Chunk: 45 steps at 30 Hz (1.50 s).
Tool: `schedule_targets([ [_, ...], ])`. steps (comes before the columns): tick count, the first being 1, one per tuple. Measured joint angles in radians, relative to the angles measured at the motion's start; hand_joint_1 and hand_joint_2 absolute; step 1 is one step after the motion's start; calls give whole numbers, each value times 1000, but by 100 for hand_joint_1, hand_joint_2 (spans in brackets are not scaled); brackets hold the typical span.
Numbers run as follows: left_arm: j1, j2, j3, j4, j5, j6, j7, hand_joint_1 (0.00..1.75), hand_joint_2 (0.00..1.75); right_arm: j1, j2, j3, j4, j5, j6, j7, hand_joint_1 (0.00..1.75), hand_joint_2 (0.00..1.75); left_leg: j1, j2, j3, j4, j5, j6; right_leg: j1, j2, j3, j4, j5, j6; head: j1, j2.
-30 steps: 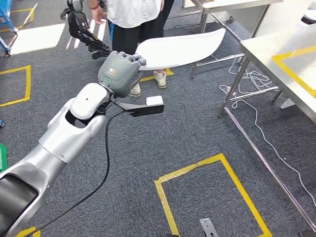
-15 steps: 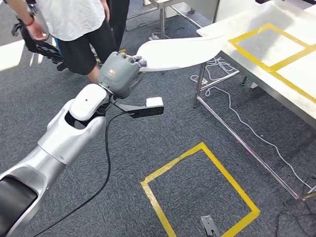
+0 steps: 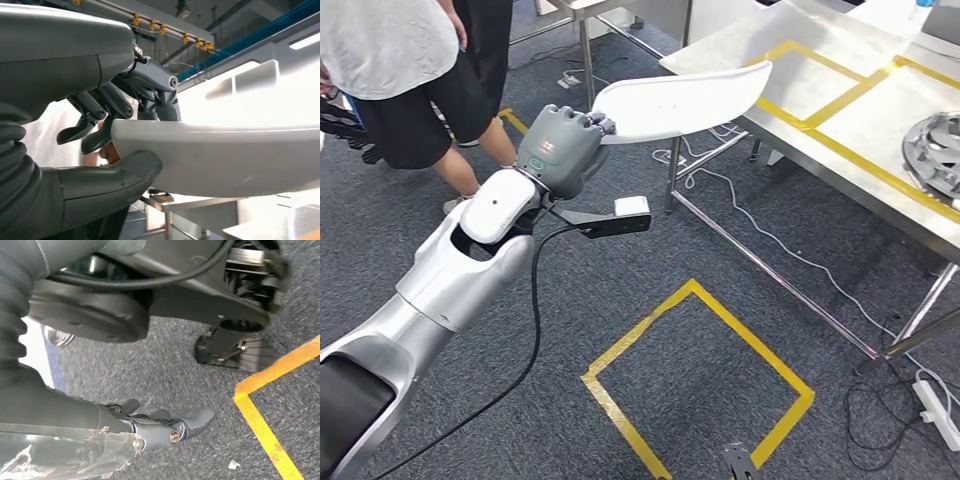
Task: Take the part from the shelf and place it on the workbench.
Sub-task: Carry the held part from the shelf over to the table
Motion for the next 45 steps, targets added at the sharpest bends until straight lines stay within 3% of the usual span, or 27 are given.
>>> schedule_targets([
  [1, 1, 1, 0, 0, 0, 0, 0, 175, 175, -1, 0, 0, 0, 0, 0, 0, 0, 175, -2, 14, 0, 0, -1, 1, 0, -6, -25, 53, -18, 1, 0, 0],
  [2, 1, 2, -1, 0, 0, 0, 0, 175, 175, -2, 0, 0, 0, 0, 0, 0, 0, 175, -2, 28, 1, 0, -3, 1, -1, -9, -34, 73, -19, 1, 0, 0],
  [3, 2, 2, -2, 0, 0, 0, 0, 175, 175, -1, 0, 0, 0, 0, 0, 0, 0, 175, -3, 41, 3, 1, -5, 0, 0, -12, -22, 52, -1, 1, 0, 0],
  [4, 1, 1, -3, 0, 0, 0, 0, 175, 175, -2, 0, 0, 0, 0, -1, 0, 0, 175, -3, 53, 6, 1, -8, -2, 0, -20, 10, -6, 31, 0, 1, 0],
  [6, -1, 1, -3, 0, 0, 0, 0, 175, 175, -4, 0, 0, 0, 0, -1, 0, 0, 175, -6, 75, 13, 2, -16, -10, 5, -59, 84, -141, 81, -5, 1, 0],
  [8, -4, 2, -2, 0, 0, 0, 0, 175, 175, -7, 1, 0, 0, 1, -1, 0, 0, 175, -12, 93, 20, 1, -20, -18, 13, -77, 115, -198, 92, -15, 1, 0],
  [11, -5, -1, -3, 0, 0, 0, 0, 175, 175, -6, 1, 0, 0, 1, -2, 1, 0, 175, -11, 112, 30, -3, -26, -34, 15, -41, 116, -203, 94, -35, 1, 0],
  [13, -7, -2, -1, 0, 0, 1, 0, 175, 175, -7, 1, 0, 0, 1, -3, 1, 0, 175, -8, 71, 12, 43, -59, -43, 9, -18, 122, -211, 98, -48, -3, 0],
  [15, -7, 0, -1, 0, 0, 1, 0, 175, 175, -11, 1, 0, 0, 1, -2, 2, 0, 175, -6, 19, -53, 167, -115, -46, 5, 7, 123, -213, 100, -55, -8, 0],
  [16, -4, 2, -1, 0, 0, 1, 0, 175, 175, -11, 1, 0, 0, 1, -2, 2, 0, 175, -6, 9, -89, 230, -135, -47, 5, 21, 123, -213, 101, -57, -9, 0],
  [17, -2, 3, -2, 0, 0, 0, 0, 175, 175, -11, 1, 0, 0, 2, -2, 2, 0, 175, -6, 6, -115, 269, -138, -46, 4, 37, 123, -213, 101, -57, -10, 0],
  [18, 0, 4, -2, 1, 0, 0, 0, 175, 175, -10, 1, 0, 0, 2, -2, 2, 0, 175, -6, 4, -122, 271, -122, -45, 4, 52, 123, -213, 102, -57, -10, 0],
  [20, 0, 5, -2, 1, 0, 0, 0, 175, 175, -9, 1, 0, 0, 2, -2, 2, 0, 175, -5, -15, -82, 171, -49, -39, 2, 83, 123, -212, 104, -53, -11, 0],
  [22, -5, 5, -1, 1, 0, 0, 0, 175, 175, -10, 1, 0, 0, 2, -2, 1, 0, 175, -1, -62, -23, 45, 0, -33, 3, 109, 117, -209, 107, -44, -11, 0],
  [24, -7, 3, -2, 1, 0, -1, 0, 175, 175, -9, 1, 0, 0, 2, -2, 1, 0, 175, -1, -82, -1, -3, 5, -29, 1, 130, 109, -211, 111, -33, -11, 0],
  [25, -7, 2, -2, 1, 0, -1, 0, 175, 175, -7, 1, 0, 0, 2, -3, 0, 0, 175, 0, -71, -1, -5, 6, -25, -1, 140, 105, -215, 114, -26, -11, 0],
  [26, -7, 0, -3, 1, 0, -2, 0, 175, 175, -4, 1, 0, 0, 2, -3, 0, 0, 175, 0, -60, -1, -7, 9, -18, -2, 136, 102, -215, 115, -21, -11, 0],
  [28, -9, -4, -3, 1, 0, -2, 0, 175, 175, -1, 1, 0, 0, 3, -4, 0, 0, 175, 2, -35, 0, -11, 13, -5, 2, 78, 77, -170, 87, -11, -3, 0],
  [30, -8, -4, -3, 1, 0, -2, 0, 175, 175, -4, 1, 0, 0, 4, -5, 0, 0, 175, 0, -10, 0, -11, 13, 1, 4, 9, 20, -46, 21, -4, 4, 0],
  [32, -5, 0, -3, 1, 0, -3, 0, 175, 175, -7, 1, 0, 0, 9, -7, 0, 0, 175, -2, 13, 1, -11, 11, 2, 1, -8, -32, 65, -19, 2, 4, 0],
  [33, -3, 1, -3, 1, 1, -3, 0, 175, 175, -7, 1, 0, 0, 13, -10, 0, 0, 175, -2, 22, 2, -11, 10, 0, -1, -9, -34, 72, -13, 4, 4, 0],
  [34, -2, 2, -3, 1, 3, -4, 0, 175, 175, -6, 1, 0, 0, 17, -13, 0, 0, 175, -1, 30, 3, -10, 8, -2, -2, -11, -14, 37, 9, 6, 4, 0],
  [36, -2, 2, -2, 1, 16, -9, -3, 175, 175, -6, 1, 1, 0, 25, -20, 0, 0, 175, -1, 41, 7, -9, 3, -10, -2, -23, 67, -103, 66, 7, 4, 0],
  [38, -1, 2, 0, 1, 36, -19, -11, 175, 175, -7, 1, 2, 0, 32, -22, 1, 0, 175, -4, 46, 10, -8, 0, -20, 0, -30, 122, -196, 89, -2, 3, 0],
  [42, -1, 2, 4, 0, 57, -28, -22, 175, 175, -7, 2, 7, 0, 38, -23, 3, 0, 175, -2, 44, 11, -6, -9, -42, 1, -19, 128, -207, 88, -30, 2, 0],
  [43, -1, 2, 5, -1, 60, -29, -24, 175, 175, -7, 2, 8, 0, 39, -23, 3, 0, 175, -2, 36, 1, 17, -25, -46, -1, -16, 130, -209, 89, -36, 1, 0],
  [45, 0, 3, 10, -1, 66, -33, -28, 175, 175, -9, 2, 9, 0, 41, -25, 4, 0, 175, -1, 14, -50, 119, -78, -52, -4, -11, 133, -211, 89, -45, -2, 0],
])
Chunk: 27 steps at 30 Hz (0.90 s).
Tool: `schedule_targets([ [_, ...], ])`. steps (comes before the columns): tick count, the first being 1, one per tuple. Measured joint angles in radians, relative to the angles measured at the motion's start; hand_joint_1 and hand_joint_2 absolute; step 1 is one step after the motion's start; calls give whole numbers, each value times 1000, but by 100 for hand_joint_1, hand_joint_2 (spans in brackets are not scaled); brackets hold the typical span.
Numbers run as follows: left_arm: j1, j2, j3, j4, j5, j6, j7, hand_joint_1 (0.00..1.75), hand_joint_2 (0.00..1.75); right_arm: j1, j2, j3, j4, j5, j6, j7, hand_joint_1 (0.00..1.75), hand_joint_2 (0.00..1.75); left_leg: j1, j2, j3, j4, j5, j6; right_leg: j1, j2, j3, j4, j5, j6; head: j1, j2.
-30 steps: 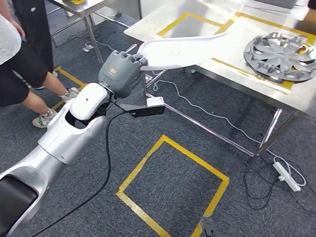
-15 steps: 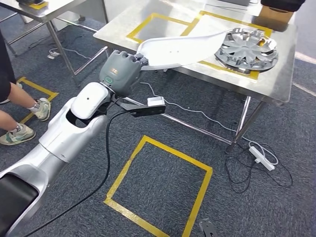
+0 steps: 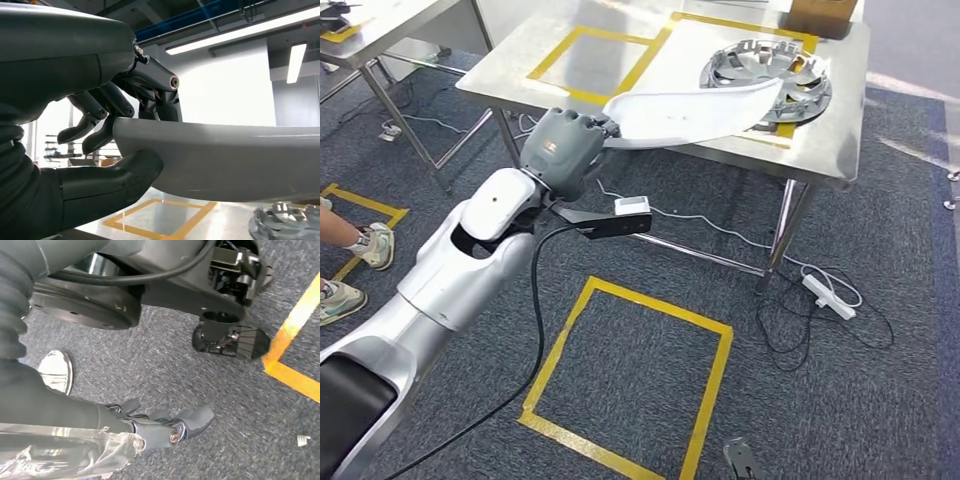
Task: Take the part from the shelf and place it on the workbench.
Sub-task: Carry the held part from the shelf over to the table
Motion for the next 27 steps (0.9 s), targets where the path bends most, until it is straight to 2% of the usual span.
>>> schedule_targets([
  [1, 2, 1, 2, 0, 3, -2, -1, 175, 175, 0, 0, 1, 0, 1, 0, 1, 0, 175, 0, -5, -35, 64, -25, -1, 0, 3, 0, 0, -1, -2, -1, 0],
  [2, 5, 2, 4, 0, 5, -3, -2, 175, 175, 0, 0, 1, 0, 1, 0, 1, 0, 175, 0, -7, -64, 114, -38, -2, 0, 7, 0, 0, -1, -3, -2, 0],
  [3, 9, 2, 5, 0, 6, -4, -4, 175, 175, 0, 0, 2, 0, 1, 0, 2, 0, 175, 0, -8, -80, 135, -34, -1, 0, 12, 1, 0, -1, -4, -2, 0],
  [4, 12, 3, 5, 0, 8, -5, -4, 175, 175, 0, 0, 2, 0, 2, 0, 2, 0, 175, 0, -8, -78, 121, -11, 0, 0, 17, 1, 0, -1, -4, -2, 0],
  [5, 13, 4, 7, 0, 11, -6, -6, 175, 175, 0, 1, 3, 0, 2, 0, 2, 0, 175, 1, -8, -61, 76, 23, 2, -1, 22, 1, 1, -1, -2, -3, 0],
  [6, 13, 4, 8, 0, 16, -8, -8, 175, 175, 1, 1, 4, 0, 2, 0, 2, 0, 175, 1, -9, -33, 14, 59, 3, -2, 27, 1, 1, -2, 1, -4, 0],
  [8, 12, 4, 10, 0, 33, -14, -14, 175, 175, 1, 2, 5, 0, 2, 0, 2, 0, 175, 3, -14, 15, -92, 98, 8, 2, 33, -2, 6, -4, 11, -6, 0],
  [9, 13, 4, 11, 0, 43, -17, -18, 175, 175, 1, 2, 6, 0, 2, 0, 2, 0, 175, 3, -17, 26, -117, 102, 10, 4, 35, -4, 8, -5, 12, -7, 0],
  [12, 20, 4, 12, 0, 63, -22, -25, 175, 175, 5, 2, 6, 0, 3, 0, 3, 0, 175, 2, -19, 29, -125, 104, 16, 7, 33, -3, 5, -3, -7, -6, 0],
  [13, 20, 4, 12, 0, 65, -22, -27, 175, 175, 6, 2, 6, 0, 3, 0, 3, 0, 175, 1, -20, 29, -125, 105, 19, 7, 32, -1, 2, -1, -9, -6, 0],
  [16, 21, 6, 12, 0, 69, -23, -29, 175, 175, 5, 2, 6, 0, 4, 0, 4, 0, 175, -1, -22, 29, -125, 104, 27, 7, 28, 5, -8, 3, -1, -6, 0],
  [19, 21, 9, 12, 0, 67, -26, -28, 175, 175, 5, 2, 6, 0, 5, -1, 5, 0, 175, -2, -22, 29, -125, 105, 30, 4, 28, 8, -14, 5, 21, -6, 0],
  [21, 20, 10, 12, 0, 59, -30, -23, 175, 175, 5, 2, 6, 0, 6, -2, 5, 0, 175, -3, -22, 28, -125, 105, 32, 3, 28, 8, -16, 6, 31, -6, 0],
  [27, 16, 13, 12, 0, 28, -34, 9, 175, 175, 5, 2, 6, 0, 10, -4, 6, 0, 175, -4, -22, 28, -123, 105, 35, 2, 29, 7, -17, 8, 35, -7, 0],
])
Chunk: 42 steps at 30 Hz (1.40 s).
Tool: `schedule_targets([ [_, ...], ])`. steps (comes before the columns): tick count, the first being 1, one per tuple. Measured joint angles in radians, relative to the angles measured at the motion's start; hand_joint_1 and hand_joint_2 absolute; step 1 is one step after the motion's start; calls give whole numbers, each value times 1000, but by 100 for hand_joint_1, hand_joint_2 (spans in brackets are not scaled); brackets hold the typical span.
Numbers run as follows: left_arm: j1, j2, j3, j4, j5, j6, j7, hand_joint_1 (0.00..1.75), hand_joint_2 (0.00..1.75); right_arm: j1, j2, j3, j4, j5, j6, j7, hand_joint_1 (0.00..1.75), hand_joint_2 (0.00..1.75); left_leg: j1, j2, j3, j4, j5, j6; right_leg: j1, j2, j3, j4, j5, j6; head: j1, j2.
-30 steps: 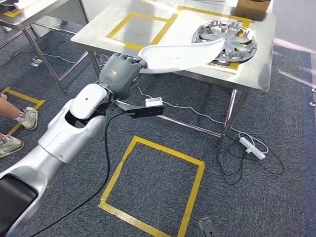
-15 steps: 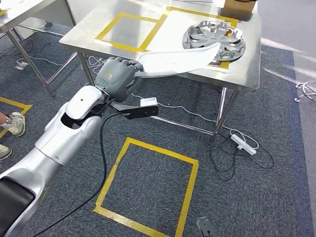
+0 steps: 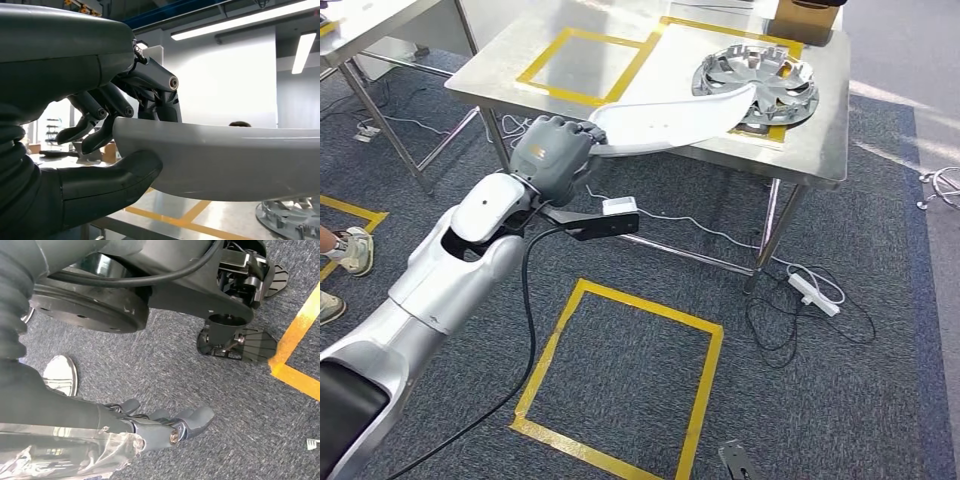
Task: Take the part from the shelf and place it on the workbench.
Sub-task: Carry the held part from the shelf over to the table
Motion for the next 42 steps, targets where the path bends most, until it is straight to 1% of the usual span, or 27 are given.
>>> schedule_targets([
  [3, -5, 2, 0, 0, -19, 4, 15, 175, 175, 0, 0, 0, 0, 0, -3, 2, 0, 175, -1, 0, 3, -7, 0, 11, -2, 1, 1, -5, 1, 10, -1, 0],
  [5, -9, 1, 0, 0, -28, 8, 21, 175, 175, 0, 0, 0, 0, 0, -6, 3, 0, 175, 5, 3, 16, -26, 7, 17, -1, -5, -8, 14, -13, 14, 1, 0],
  [6, -12, 0, 0, 0, -32, 10, 24, 175, 175, 0, 0, 0, 0, 0, -6, 4, 0, 175, 8, 5, 23, -35, 10, 20, -1, -10, -25, 51, -34, 15, 2, 0],
  [9, -14, -2, -2, 0, -38, 12, 28, 175, 175, 1, 0, 0, 0, 0, -7, 5, 0, 175, 9, 7, 28, -38, 7, 18, -4, -21, -119, 242, -118, 20, 4, 0],
  [10, -12, -3, -2, 0, -39, 13, 28, 175, 175, 3, 0, 0, 0, 0, -7, 5, 0, 175, 10, 7, 30, -38, 5, 15, -6, -22, -138, 275, -124, 23, 3, 0],
  [11, -11, -3, -2, 0, -40, 13, 28, 175, 175, 4, 0, 0, 0, 0, -7, 6, 0, 175, 12, 7, 32, -37, 2, 11, -8, -23, -137, 269, -110, 26, 4, 0],
  [12, -9, -3, -2, 0, -40, 13, 28, 175, 175, 4, 0, 0, 0, 0, -8, 6, 0, 175, 16, 7, 36, -35, -2, 5, -12, -25, -114, 221, -79, 29, 3, 0],
  [14, -11, -3, -2, 0, -41, 13, 29, 175, 175, 4, 2, 0, 0, 0, -8, 7, 0, 175, 21, 6, 42, -25, -15, -13, -18, -31, -44, 87, -21, 41, 5, 0],
  [15, -12, -4, -2, 0, -41, 13, 29, 175, 175, 4, 4, 0, 0, 0, -8, 7, 0, 175, 20, 6, 42, -20, -20, -22, -20, -31, -20, 43, -9, 38, 6, 0],
  [16, -13, -4, -2, 1, -42, 13, 30, 175, 175, 4, 6, 0, 1, 0, -8, 7, 0, 175, 19, 6, 43, -19, -23, -29, -20, -29, -9, 24, -9, 31, 6, 0],
  [18, -14, -4, -2, 1, -45, 14, 31, 175, 175, 3, 7, 0, 0, 0, -9, 8, 0, 175, 18, 6, 46, -24, -24, -39, -16, -21, -9, 27, -17, 4, 2, 0],
  [20, -15, -4, -2, 1, -48, 14, 31, 175, 175, 4, 7, 0, 0, 0, -9, 8, 0, 175, 21, 6, 46, -13, -38, -47, -15, -17, -3, 26, -23, -14, -3, 0],
  [22, -16, -4, -2, 1, -51, 16, 32, 175, 175, 4, 7, 0, -1, 0, -9, 7, 0, 175, 20, 6, 1, 78, -82, -51, -15, -15, 6, 25, -29, -28, -8, 0],
  [24, -14, -4, -2, 1, -52, 18, 33, 175, 175, 4, 7, 0, -1, 0, -9, 7, 0, 175, 18, 5, -83, 221, -132, -50, -14, -15, 12, 25, -36, -36, -11, 0],
  [25, -10, -4, -3, 1, -53, 18, 34, 175, 175, 4, 7, 0, -1, 0, -9, 8, 0, 175, 18, 5, -115, 267, -137, -49, -13, -13, 16, 25, -40, -38, -12, 0],
  [26, -7, -4, -3, 2, -53, 18, 35, 175, 175, 5, 7, 0, -1, 0, -9, 8, 0, 175, 18, 5, -130, 276, -120, -46, -12, -11, 21, 25, -44, -39, -12, 0],
  [27, -5, -4, -2, 2, -54, 18, 35, 175, 175, 6, 7, 0, -1, -1, -9, 8, 0, 175, 18, 5, -123, 244, -83, -41, -12, -7, 28, 25, -49, -38, -13, 0],
  [29, -6, -3, -2, 2, -56, 18, 36, 175, 175, 7, 7, 0, -1, -1, -9, 8, 0, 175, 15, 5, -73, 110, 7, -31, -11, -2, 41, 25, -59, -31, -15, 0],
  [30, -7, -3, -2, 2, -56, 19, 36, 175, 175, 7, 7, 0, -1, -1, -9, 8, 0, 175, 13, 5, -47, 47, 30, -28, -9, 0, 45, 26, -65, -26, -17, 0],
  [31, -8, -3, -2, 2, -56, 19, 36, 175, 175, 7, 7, 0, -1, -1, -9, 8, 0, 175, 11, 5, -31, 8, 38, -26, -7, 0, 46, 25, -69, -21, -17, 0],
  [34, -6, -4, -2, 2, -57, 20, 37, 175, 175, 8, 7, 0, -1, -1, -10, 8, 0, 175, 9, 4, -18, -15, 24, -17, -7, -1, 52, 16, -77, -4, -17, 0],
  [36, -7, -3, -1, 2, -57, 21, 37, 175, 175, 10, 7, 0, -1, -1, -10, 8, 0, 175, 11, 4, -7, -19, 18, -4, -8, -9, 41, 47, -98, 5, -13, 0],
  [37, -6, -4, -1, 2, -57, 21, 38, 175, 175, 10, 7, 0, -1, -1, -10, 8, 0, 175, 11, 4, -2, -21, 15, 1, -8, -14, 17, 97, -121, 7, -10, 0],
  [39, -2, -4, -2, 2, -58, 22, 38, 175, 175, 10, 7, 0, -1, -1, -10, 7, 0, 175, 8, 4, 8, -20, 5, 9, -7, -20, -58, 233, -170, 8, -7, 0],
  [40, 2, -3, -2, 2, -58, 22, 38, 175, 175, 11, 7, 0, -1, -1, -10, 8, 0, 175, 6, 4, 14, -20, 0, 10, -6, -21, -93, 285, -178, 8, -7, 0],
  [41, 5, -3, -2, 2, -59, 22, 38, 175, 175, 13, 7, 0, -1, 0, -10, 8, 0, 175, 4, 4, 21, -20, -6, 11, -6, -21, -113, 301, -165, 8, -6, 0],
  [42, 7, -3, -2, 2, -59, 22, 39, 175, 175, 14, 7, 0, -1, 0, -10, 8, 0, 175, 3, 3, 30, -20, -13, 10, -6, -22, -113, 277, -131, 7, -7, 0],
])
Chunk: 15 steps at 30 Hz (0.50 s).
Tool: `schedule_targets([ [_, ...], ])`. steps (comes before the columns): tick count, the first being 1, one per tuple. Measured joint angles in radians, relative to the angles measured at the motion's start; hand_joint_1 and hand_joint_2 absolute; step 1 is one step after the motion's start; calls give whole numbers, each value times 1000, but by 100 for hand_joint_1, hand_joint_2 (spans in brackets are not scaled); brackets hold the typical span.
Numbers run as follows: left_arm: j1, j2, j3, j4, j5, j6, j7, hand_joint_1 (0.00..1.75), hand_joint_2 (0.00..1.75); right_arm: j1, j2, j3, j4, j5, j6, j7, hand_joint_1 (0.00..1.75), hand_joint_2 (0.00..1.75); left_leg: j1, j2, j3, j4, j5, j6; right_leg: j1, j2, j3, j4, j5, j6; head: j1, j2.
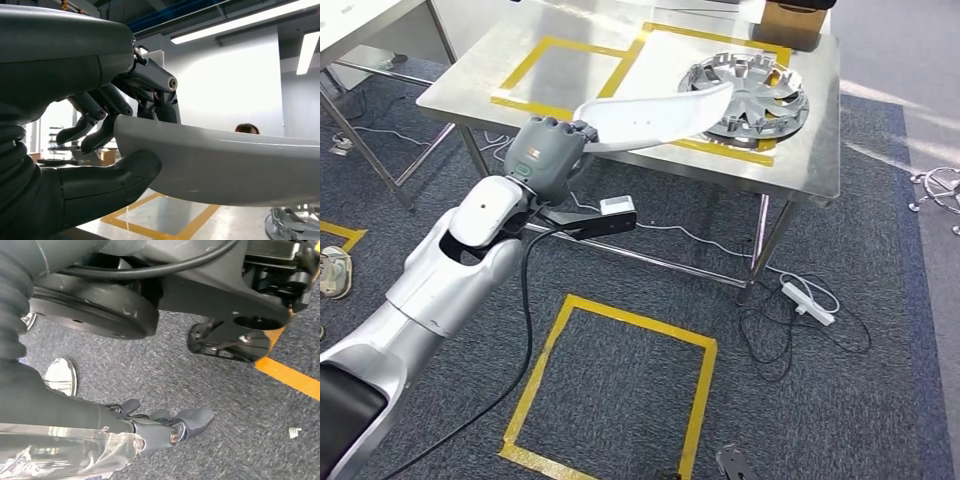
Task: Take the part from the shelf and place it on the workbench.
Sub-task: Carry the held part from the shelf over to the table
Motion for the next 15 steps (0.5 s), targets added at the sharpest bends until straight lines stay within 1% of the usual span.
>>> schedule_targets([
  [1, 1, 0, 0, 0, 0, 0, 0, 175, 175, 0, 0, 0, 0, 0, 0, 0, 0, 175, 0, 0, 11, 0, -8, -2, 0, -1, 19, -61, 49, -2, 0, 0],
  [2, 1, -1, 0, 0, 0, 0, 0, 175, 175, 1, 0, 0, 0, 0, 0, 0, 0, 175, 0, 0, 22, 0, -15, -5, 1, -3, 47, -131, 93, -4, 0, 0],
  [3, 0, -1, 0, 0, 0, 0, 0, 175, 175, 0, 0, 0, 0, 0, 0, 0, 0, 175, -2, -1, 30, 1, -22, -9, 3, -5, 76, -195, 120, -6, 0, 0],
  [4, -1, 0, 0, 0, 0, 0, 0, 175, 175, -1, 0, 0, 0, 1, 0, 0, 0, 175, -3, -1, 34, 1, -27, -14, 4, -6, 96, -236, 131, -10, -1, 0],
  [6, -2, 0, 0, 0, 0, 1, 0, 175, 175, -2, 0, 0, 0, 1, 0, 0, 0, 175, -5, -1, 35, -1, -32, -25, 9, -5, 110, -259, 119, -19, -4, 0],
  [8, -2, 0, 1, 0, 0, 1, 0, 175, 175, -1, 0, 0, 0, 1, -1, 0, 0, 175, -3, 1, 35, 1, -39, -36, 7, -2, 114, -263, 114, -30, -6, 0],
  [9, -3, 0, 1, -1, 0, 1, 0, 175, 175, -1, 0, 0, 0, 1, -1, 0, 0, 175, -2, 1, 26, 21, -50, -41, 5, -2, 119, -267, 111, -36, -8, 0],
  [10, -4, 0, 1, -1, 0, 2, 0, 175, 175, -1, 0, 0, 0, 1, 0, 0, 0, 175, -2, 1, 5, 62, -69, -47, 3, -2, 125, -270, 109, -41, -10, 0],
  [11, -3, 1, 1, -1, 0, 2, 0, 175, 175, -2, 0, 0, 0, 1, 0, 0, 0, 175, -1, 1, -30, 124, -93, -50, 2, -2, 129, -270, 105, -45, -11, 0],
  [12, -2, 1, 1, -1, 0, 2, 0, 175, 175, -2, 0, 0, 0, 1, 0, 0, 0, 175, -1, 1, -73, 197, -117, -54, 2, -2, 134, -270, 100, -48, -13, 0],
  [13, 1, 1, 1, -1, 0, 2, 0, 175, 175, -2, 0, 0, 0, 1, 0, 0, 0, 175, 0, 1, -113, 256, -130, -56, 2, -2, 139, -270, 95, -49, -13, 0],
  [14, 3, 1, 0, -1, 0, 2, 0, 175, 175, -2, 0, 0, 0, 1, 0, 0, 0, 175, 1, 1, -140, 287, -125, -57, 1, -1, 146, -270, 90, -49, -13, 0],
  [15, 5, 1, 0, -1, 0, 2, 0, 175, 175, -1, 0, 0, 0, 1, 0, 0, 0, 175, 2, 1, -148, 279, -98, -58, 0, 1, 153, -270, 84, -48, -13, 0],
])
